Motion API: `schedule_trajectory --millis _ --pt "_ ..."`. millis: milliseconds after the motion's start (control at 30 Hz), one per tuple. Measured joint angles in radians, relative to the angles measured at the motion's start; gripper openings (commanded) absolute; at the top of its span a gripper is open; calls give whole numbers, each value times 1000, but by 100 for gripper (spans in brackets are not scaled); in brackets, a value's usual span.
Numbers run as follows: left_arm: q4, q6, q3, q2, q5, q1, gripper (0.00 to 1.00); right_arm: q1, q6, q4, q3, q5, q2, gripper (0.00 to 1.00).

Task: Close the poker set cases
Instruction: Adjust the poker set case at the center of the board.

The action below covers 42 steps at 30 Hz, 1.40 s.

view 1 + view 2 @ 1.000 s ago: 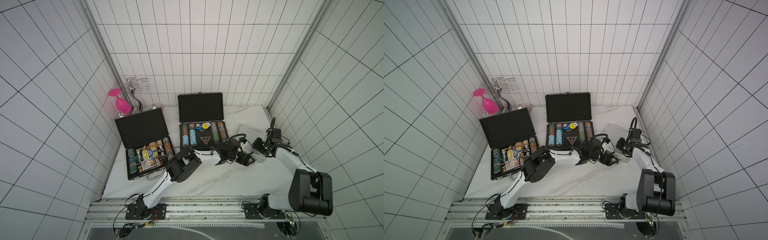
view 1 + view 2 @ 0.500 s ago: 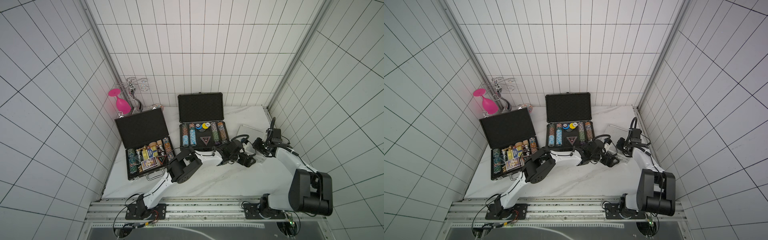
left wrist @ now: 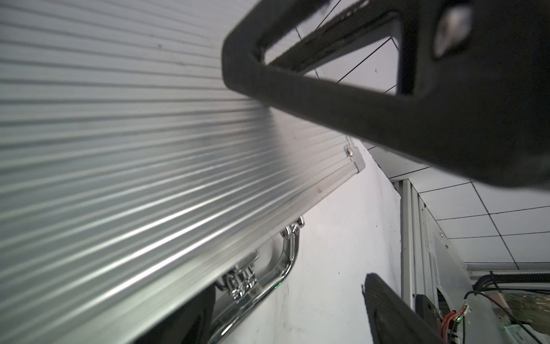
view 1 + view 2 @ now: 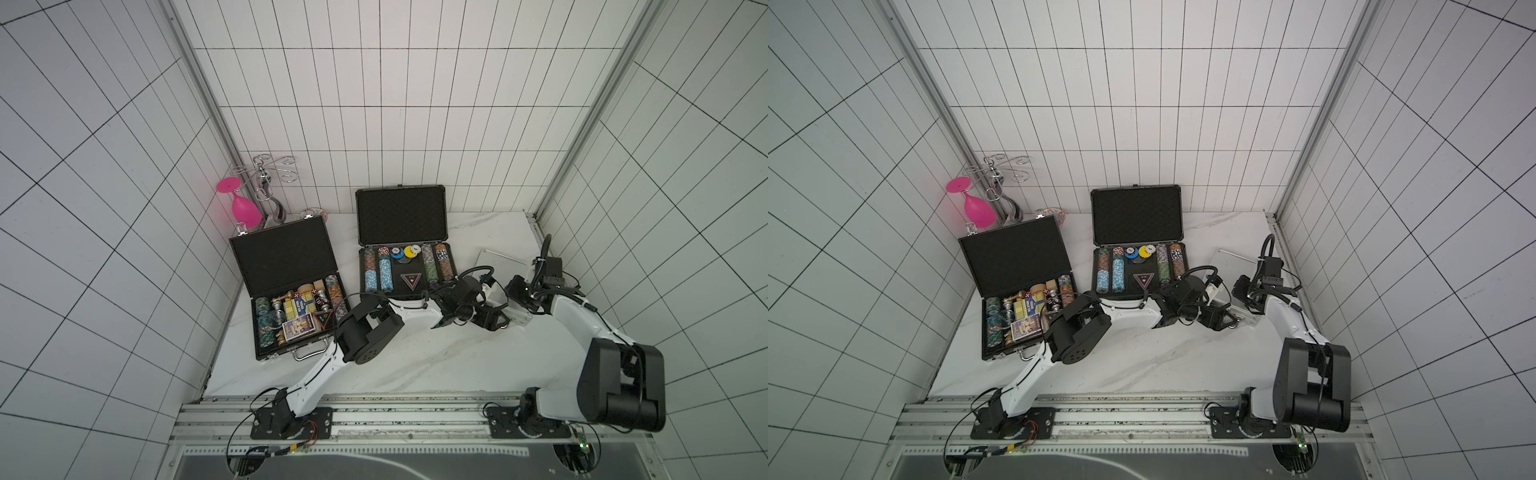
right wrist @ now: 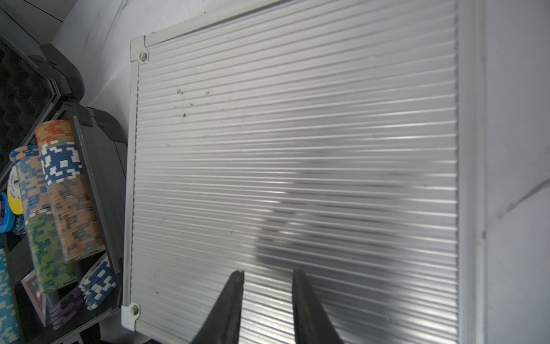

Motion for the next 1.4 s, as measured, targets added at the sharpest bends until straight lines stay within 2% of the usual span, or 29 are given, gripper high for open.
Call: schedule_trajectory --millis 167,300,600,767,1067,1400 --pt "24 -9 -11 0 42 8 76 0 0 0 0 0 0 31" --pt "27 -4 -11 -2 53 10 79 -6 0 0 0 -1 0 31" --pt "-48 75 14 -2 -64 -15 84 -6 0 -1 0 -1 0 31" --pt "-53 80 19 2 -77 -20 84 -6 0 0 0 -1 0 31" --pt "-37 85 22 19 3 -5 72 -6 0 0 0 -1 0 31" --pt "17 68 -6 14 135 28 69 -6 0 0 0 -8 0 31"
